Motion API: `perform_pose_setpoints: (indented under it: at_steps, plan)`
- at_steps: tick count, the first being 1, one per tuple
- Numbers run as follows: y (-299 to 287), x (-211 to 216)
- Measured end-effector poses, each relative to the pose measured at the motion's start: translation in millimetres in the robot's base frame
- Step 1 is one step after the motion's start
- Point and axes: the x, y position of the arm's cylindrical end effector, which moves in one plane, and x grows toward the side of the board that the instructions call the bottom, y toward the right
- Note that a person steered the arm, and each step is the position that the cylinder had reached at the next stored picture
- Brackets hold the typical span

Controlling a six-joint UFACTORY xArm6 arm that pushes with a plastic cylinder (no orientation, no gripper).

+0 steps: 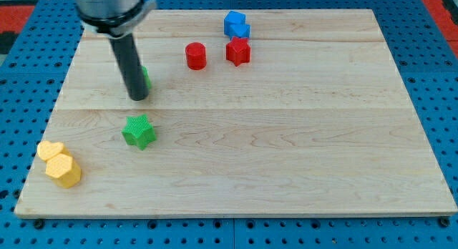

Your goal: Push green circle towards top left

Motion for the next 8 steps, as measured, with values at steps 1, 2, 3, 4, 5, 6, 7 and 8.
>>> perform_pose_setpoints:
  at_steps: [1, 2, 3, 4, 5, 6, 7, 8]
  plan:
    - [-36, -39]
    - [-40, -79]
    - [-56, -93]
    - [-69, -66]
    - [-68, -30]
    - [-8, -24]
    - [-20, -71]
    - [-25, -105]
